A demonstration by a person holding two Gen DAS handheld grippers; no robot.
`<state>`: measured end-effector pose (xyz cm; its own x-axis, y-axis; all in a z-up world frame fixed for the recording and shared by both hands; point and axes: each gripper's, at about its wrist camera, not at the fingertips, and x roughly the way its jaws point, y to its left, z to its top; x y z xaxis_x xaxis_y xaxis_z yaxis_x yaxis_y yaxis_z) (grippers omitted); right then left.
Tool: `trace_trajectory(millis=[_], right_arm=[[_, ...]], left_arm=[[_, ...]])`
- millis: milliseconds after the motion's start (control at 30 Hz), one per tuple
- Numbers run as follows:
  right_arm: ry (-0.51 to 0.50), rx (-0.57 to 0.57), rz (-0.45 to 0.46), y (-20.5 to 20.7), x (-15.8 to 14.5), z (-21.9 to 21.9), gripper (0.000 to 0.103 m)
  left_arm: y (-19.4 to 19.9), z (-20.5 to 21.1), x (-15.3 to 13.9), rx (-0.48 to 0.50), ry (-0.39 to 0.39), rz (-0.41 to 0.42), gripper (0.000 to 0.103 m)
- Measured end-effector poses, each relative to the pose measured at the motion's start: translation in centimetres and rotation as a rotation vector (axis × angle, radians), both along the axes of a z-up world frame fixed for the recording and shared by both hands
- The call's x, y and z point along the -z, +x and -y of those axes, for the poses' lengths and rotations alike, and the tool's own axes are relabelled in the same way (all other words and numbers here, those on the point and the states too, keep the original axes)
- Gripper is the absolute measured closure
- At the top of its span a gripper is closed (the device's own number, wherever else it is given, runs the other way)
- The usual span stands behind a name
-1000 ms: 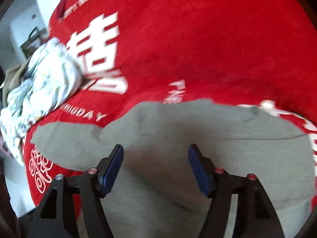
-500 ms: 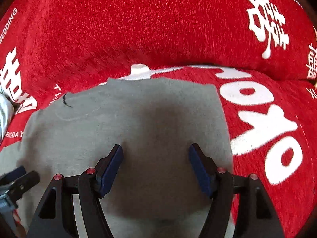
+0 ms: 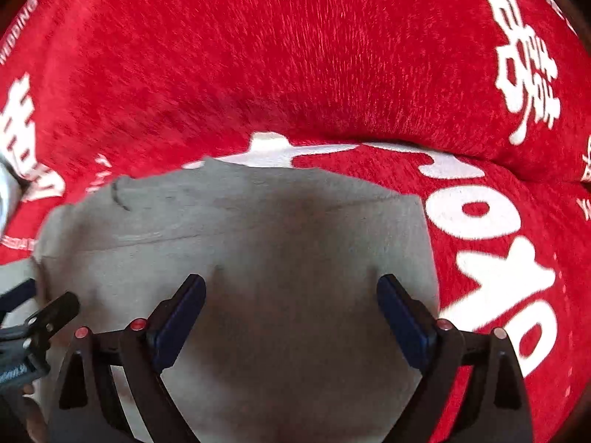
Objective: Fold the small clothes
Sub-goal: 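Move the left tool to the other sweater sleeve, then grasp the other sleeve cuff with the left tool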
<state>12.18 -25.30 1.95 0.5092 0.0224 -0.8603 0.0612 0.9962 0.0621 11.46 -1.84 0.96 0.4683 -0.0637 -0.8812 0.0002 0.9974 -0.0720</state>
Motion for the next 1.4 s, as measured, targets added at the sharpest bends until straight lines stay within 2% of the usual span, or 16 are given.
trace_trajectory(millis=[100, 167, 267, 367, 467, 533, 633, 700, 833, 933, 1000, 1067, 1133, 1233, 1300, 1400], right_arm=[[0.009, 0.008, 0.023, -2.1, -0.2, -0.6, 0.008], [0.012, 0.004, 0.006, -3.4, 0.4, -1.1, 0.008], [-0.078, -0.009, 0.027, -5.8, 0.3, -2.5, 0.008], [-0.056, -0.009, 0.053, -8.6, 0.0, -3.5, 0.007], [-0.088, -0.031, 0.017, -10.9, 0.9, -4.8, 0.004], [-0.119, -0.041, 0.062, -12.5, 0.8, -5.4, 0.002], [-0.101, -0.044, 0.078, -14.1, 0.9, -5.4, 0.001], [-0.093, -0.051, 0.090, -14.5, 0.9, -5.3, 0.001], [-0.097, -0.051, 0.091, -14.6, 0.9, -5.4, 0.001], [-0.100, -0.049, 0.094, -14.2, 1.0, -5.4, 0.001], [-0.099, -0.049, 0.095, -14.2, 1.0, -5.4, 0.001], [-0.102, -0.048, 0.097, -14.2, 1.0, -5.5, 0.000], [-0.104, -0.047, 0.098, -14.2, 1.1, -5.5, 0.000], [-0.106, -0.047, 0.098, -14.1, 1.0, -5.5, 0.000], [-0.106, -0.047, 0.099, -14.1, 1.0, -5.5, 0.000], [-0.106, -0.048, 0.099, -14.1, 1.0, -5.5, 0.000]], left_arm=[[-0.8, -0.3, 1.8, -0.007, 0.034, -0.045, 0.000], [-1.9, -0.3, 2.1, 0.003, 0.063, -0.019, 0.000], [-3.8, -1.1, 2.0, -0.015, 0.026, -0.029, 0.000], [-6.5, -1.8, 2.0, -0.025, 0.017, -0.010, 0.000], [-9.4, -1.7, 2.2, -0.009, 0.072, 0.032, 0.000], [-11.6, -2.0, 2.1, 0.006, 0.067, 0.062, 0.000], [-13.8, -3.1, 1.8, 0.021, 0.061, 0.086, 0.000], [-14.8, -5.0, 1.4, -0.013, 0.058, 0.089, 0.000], [-14.9, -12.9, -0.1, -0.223, 0.049, 0.118, 0.000], [-14.7, -22.4, -1.2, -0.473, -0.010, 0.137, 0.000], [-14.5, -27.9, -1.2, -0.623, -0.012, 0.130, 0.000], [-14.0, -32.2, -0.7, -0.732, 0.009, 0.109, 0.000], [-13.2, -35.9, 0.2, -0.818, 0.028, 0.071, 0.000], [-11.8, -40.3, 2.5, -0.909, -0.005, -0.009, 0.000], [-10.8, -41.1, 2.3, -0.953, 0.026, 0.023, 0.000], [-8.6, -41.6, 2.5, -0.993, 0.018, -0.006, 0.000]])
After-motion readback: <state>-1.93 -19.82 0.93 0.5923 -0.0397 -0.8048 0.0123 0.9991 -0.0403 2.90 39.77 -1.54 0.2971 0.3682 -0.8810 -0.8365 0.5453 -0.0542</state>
